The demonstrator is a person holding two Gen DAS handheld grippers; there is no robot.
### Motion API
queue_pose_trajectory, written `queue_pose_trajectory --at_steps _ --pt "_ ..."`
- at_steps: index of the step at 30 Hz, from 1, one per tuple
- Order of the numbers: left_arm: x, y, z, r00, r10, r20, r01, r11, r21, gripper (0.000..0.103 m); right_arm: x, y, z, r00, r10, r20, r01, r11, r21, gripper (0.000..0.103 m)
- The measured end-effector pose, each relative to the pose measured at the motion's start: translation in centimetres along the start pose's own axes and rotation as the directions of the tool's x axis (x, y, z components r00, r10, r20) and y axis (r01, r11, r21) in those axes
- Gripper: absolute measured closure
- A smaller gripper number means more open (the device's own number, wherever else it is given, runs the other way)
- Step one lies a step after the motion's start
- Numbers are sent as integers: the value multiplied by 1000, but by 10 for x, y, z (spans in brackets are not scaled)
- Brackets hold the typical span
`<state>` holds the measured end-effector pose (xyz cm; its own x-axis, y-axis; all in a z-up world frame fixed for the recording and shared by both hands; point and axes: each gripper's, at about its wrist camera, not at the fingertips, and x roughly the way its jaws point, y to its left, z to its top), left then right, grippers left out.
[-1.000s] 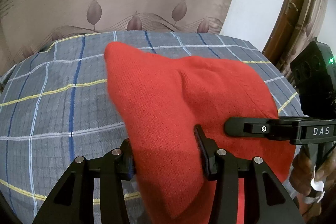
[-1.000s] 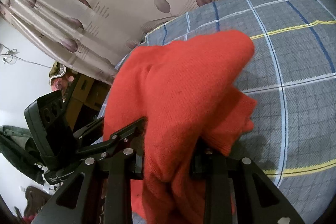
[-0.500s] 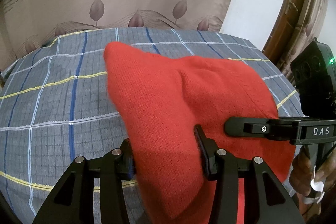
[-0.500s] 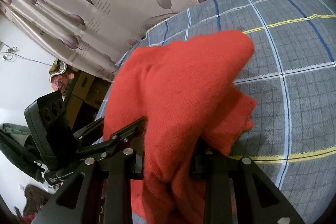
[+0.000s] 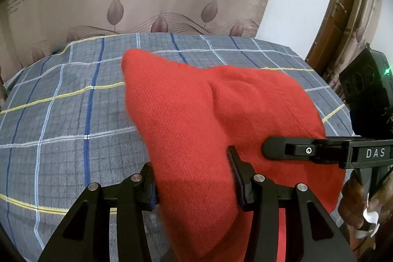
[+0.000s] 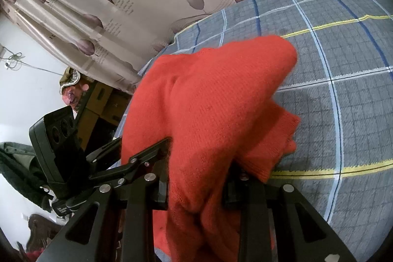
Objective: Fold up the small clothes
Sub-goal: 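Keep the right gripper clamped on the red sweater while the left gripper presses its corner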
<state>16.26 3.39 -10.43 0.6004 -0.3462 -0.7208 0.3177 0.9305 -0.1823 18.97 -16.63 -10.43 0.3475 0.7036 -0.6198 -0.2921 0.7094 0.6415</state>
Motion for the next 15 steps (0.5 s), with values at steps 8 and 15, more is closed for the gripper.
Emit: queue_pose_trajectory --at_steps 8,15 --pt "-3 -1 -1 1000 -1 3 1 1000 -1 56 -1 3 -1 1000 -2 1 2 1000 -9 76" --pt "-4 0 -2 1000 -3 4 3 1000 -2 56 -1 4 -1 1000 -2 0 2 1000 -9 76"
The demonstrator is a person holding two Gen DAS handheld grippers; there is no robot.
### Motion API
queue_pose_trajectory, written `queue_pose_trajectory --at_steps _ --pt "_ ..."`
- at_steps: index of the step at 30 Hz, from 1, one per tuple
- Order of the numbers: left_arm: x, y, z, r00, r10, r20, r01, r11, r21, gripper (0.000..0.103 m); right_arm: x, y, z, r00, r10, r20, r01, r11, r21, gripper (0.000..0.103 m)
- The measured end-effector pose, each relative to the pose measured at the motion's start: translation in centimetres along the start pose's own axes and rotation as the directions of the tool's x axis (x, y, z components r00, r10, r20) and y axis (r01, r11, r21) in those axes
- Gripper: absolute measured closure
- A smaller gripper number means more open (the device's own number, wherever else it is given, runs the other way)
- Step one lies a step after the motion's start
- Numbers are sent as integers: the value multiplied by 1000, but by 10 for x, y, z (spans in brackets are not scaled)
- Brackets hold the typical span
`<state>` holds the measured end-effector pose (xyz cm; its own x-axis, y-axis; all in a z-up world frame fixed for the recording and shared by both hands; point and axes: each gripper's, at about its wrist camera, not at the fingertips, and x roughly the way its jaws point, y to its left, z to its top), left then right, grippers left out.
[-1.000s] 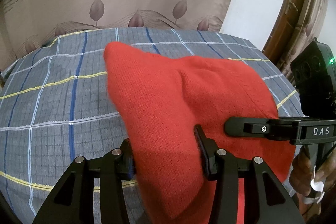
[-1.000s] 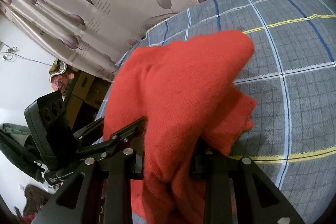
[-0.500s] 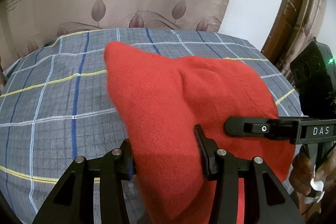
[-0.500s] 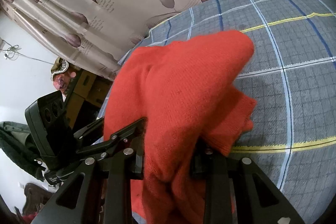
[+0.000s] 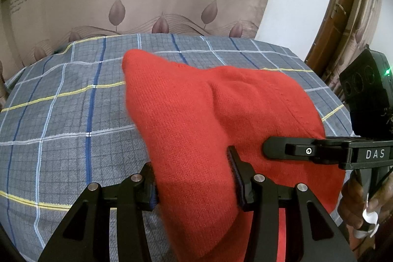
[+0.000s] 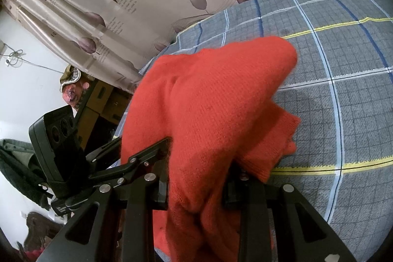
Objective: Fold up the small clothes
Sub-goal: 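Keep the right gripper clamped on the red sweater while the left gripper presses its corner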
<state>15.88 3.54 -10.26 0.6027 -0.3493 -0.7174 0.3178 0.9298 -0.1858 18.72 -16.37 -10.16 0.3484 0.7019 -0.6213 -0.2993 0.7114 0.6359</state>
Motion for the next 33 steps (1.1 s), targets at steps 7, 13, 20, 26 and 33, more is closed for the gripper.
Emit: queue_pose_trajectory --at_steps 7,13,20,26,33 --pt "-1 1 -1 1000 0 -3 0 1000 -5 56 0 2 0 1000 -1 -2 1 1000 -1 76" --pt "-2 1 -3 1000 -1 -1 1 1000 -6 56 0 3 -3 1000 -2 -1 2 1000 -4 76" --pt "-3 2 -4 1000 0 -2 0 1000 -5 56 0 4 -4 1000 -3 -2 3 1000 -9 76" --pt "-4 3 -4 1000 0 -2 0 1000 -5 56 0 5 -6 1000 -7 -5 7 1000 -16 76" --pt "-6 4 -7 1000 1 2 -1 1000 -6 56 0 7 -7 1000 -8 -5 8 1000 -25 76"
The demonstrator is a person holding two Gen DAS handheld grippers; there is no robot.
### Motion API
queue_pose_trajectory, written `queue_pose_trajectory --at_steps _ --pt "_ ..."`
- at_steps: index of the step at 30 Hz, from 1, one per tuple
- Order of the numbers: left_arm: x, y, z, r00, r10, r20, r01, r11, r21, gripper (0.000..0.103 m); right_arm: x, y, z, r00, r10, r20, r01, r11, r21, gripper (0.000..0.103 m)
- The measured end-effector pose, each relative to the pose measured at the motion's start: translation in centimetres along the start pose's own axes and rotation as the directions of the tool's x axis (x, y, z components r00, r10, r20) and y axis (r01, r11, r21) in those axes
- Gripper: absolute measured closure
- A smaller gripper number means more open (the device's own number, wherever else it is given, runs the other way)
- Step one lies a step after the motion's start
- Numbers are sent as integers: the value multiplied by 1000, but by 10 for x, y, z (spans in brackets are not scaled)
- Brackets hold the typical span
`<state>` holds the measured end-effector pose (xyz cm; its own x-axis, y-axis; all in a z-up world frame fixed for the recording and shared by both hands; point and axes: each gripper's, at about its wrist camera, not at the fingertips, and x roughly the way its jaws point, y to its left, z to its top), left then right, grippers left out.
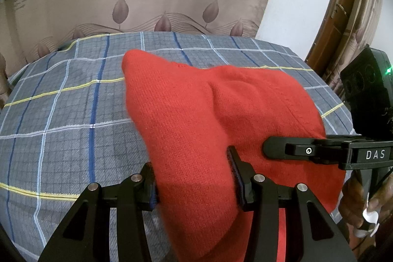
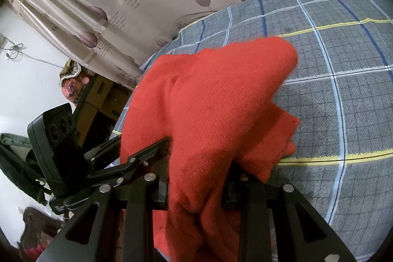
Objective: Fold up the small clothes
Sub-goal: 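Keep the right gripper clamped on the red sweater while the left gripper presses its corner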
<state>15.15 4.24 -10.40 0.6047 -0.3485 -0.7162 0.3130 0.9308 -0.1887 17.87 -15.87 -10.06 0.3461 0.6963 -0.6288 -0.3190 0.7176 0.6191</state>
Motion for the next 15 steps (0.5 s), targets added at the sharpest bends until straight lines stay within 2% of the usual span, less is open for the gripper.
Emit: queue_pose_trajectory --at_steps 15 --pt "-6 2 -8 1000 5 5 -5 1000 -4 56 1 3 -3 1000 1 -1 -1 1000 -12 76"
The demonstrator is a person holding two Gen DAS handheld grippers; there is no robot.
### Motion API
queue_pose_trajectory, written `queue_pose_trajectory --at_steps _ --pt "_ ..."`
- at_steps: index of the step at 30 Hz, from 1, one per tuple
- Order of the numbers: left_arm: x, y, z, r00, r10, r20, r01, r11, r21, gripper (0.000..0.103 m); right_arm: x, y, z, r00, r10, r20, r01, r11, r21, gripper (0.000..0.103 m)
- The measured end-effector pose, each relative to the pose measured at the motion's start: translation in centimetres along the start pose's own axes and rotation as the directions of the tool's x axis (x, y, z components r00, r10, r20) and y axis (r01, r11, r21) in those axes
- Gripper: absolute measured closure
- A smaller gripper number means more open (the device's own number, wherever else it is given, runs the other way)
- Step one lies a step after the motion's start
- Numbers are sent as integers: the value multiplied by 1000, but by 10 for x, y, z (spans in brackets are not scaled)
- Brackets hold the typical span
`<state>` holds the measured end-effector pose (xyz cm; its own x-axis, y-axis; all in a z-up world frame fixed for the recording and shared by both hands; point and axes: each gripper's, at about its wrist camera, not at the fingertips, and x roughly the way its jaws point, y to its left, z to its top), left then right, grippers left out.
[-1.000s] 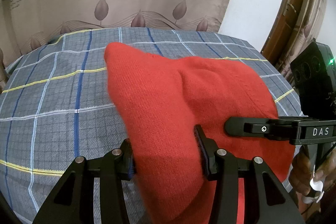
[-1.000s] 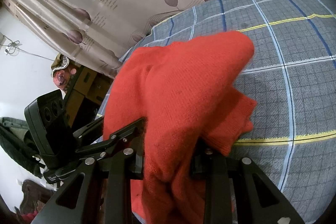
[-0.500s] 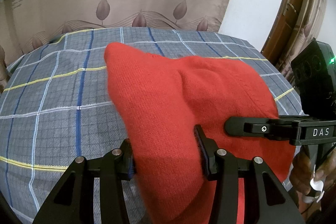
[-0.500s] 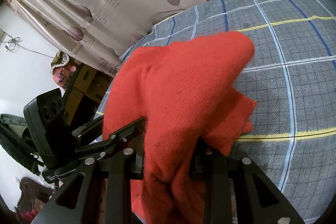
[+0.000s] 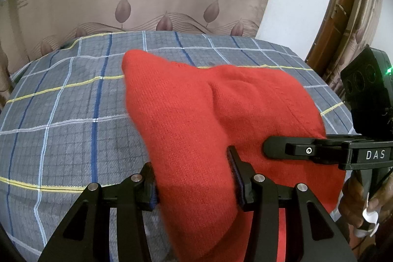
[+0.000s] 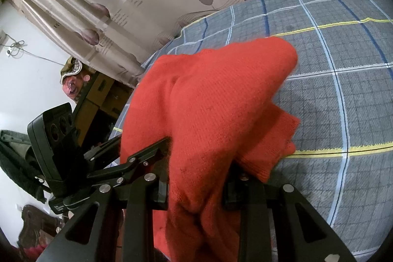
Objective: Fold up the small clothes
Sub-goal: 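Keep the right gripper clamped on the red sweater while the left gripper presses its corner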
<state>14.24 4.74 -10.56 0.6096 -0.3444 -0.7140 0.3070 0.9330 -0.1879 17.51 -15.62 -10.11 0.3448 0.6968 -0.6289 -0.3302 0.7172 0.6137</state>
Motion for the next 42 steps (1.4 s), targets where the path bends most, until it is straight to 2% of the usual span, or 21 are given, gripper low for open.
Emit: queue_pose_trajectory --at_steps 23,42 --pt "-21 -2 -12 999 16 29 -16 1000 -7 56 0 12 -3 1000 -4 7 5 999 -54 76" --pt "-21 2 -12 999 17 34 -17 1000 -11 56 1 15 -3 1000 -4 11 5 998 -58 76"
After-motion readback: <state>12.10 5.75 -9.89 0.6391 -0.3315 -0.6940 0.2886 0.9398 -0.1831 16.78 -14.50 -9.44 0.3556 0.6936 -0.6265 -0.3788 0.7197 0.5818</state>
